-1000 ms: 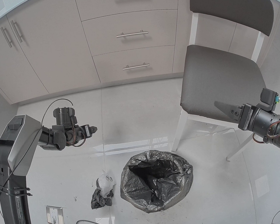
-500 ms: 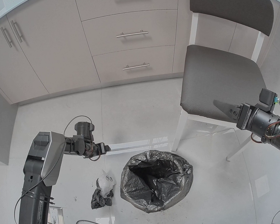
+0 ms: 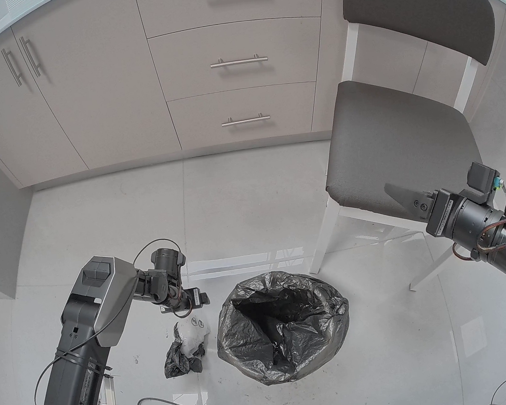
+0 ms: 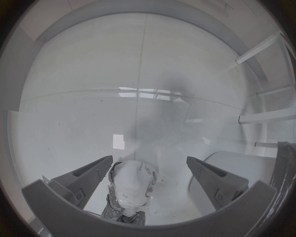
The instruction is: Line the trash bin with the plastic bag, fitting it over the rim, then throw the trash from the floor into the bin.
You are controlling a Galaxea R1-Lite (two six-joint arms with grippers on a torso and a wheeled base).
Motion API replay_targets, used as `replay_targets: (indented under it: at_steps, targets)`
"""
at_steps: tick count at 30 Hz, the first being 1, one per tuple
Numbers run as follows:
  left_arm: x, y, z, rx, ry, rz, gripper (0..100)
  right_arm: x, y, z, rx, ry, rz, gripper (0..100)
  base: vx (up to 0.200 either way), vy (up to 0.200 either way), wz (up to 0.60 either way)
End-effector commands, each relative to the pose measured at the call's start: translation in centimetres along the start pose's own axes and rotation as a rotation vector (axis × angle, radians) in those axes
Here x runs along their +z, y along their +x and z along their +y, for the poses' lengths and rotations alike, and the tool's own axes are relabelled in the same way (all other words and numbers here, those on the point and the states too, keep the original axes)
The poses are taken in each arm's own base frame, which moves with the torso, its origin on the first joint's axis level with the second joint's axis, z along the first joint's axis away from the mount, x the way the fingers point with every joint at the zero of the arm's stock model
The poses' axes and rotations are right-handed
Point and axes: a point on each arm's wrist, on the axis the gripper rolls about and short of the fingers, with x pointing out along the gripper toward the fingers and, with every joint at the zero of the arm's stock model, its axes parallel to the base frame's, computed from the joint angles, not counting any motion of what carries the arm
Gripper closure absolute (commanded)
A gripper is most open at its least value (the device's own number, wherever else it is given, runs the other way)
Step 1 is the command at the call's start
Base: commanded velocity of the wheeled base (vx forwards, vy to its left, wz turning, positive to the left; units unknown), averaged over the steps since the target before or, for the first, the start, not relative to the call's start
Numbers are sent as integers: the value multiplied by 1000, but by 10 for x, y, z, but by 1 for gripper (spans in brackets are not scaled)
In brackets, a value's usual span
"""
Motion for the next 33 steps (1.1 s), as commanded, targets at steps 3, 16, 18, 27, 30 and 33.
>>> replay_targets:
  at_steps: [3, 16, 18, 27, 30, 33]
  targets:
    - [-16, 16, 2, 15, 5, 41, 0, -1, 0, 0, -1, 0, 2, 0, 0, 0, 0]
    - [-42, 35, 6, 36, 10, 135, 0, -3, 3, -1, -5, 10, 13, 0, 0, 0, 0]
    - [-45, 36, 7, 41, 8, 155, 0, -3, 3, -1, -5, 19, 12, 0, 0, 0, 0]
    - [-51, 41, 8, 47, 10, 175, 0, -2, 2, -1, -4, 19, 9, 0, 0, 0, 0]
    - [-52, 41, 9, 49, 9, 176, 0, -2, 2, 0, -2, 21, 8, 0, 0, 0, 0]
    - [-53, 42, 8, 50, 10, 179, 0, -3, 2, -1, -4, 21, 11, 0, 0, 0, 0]
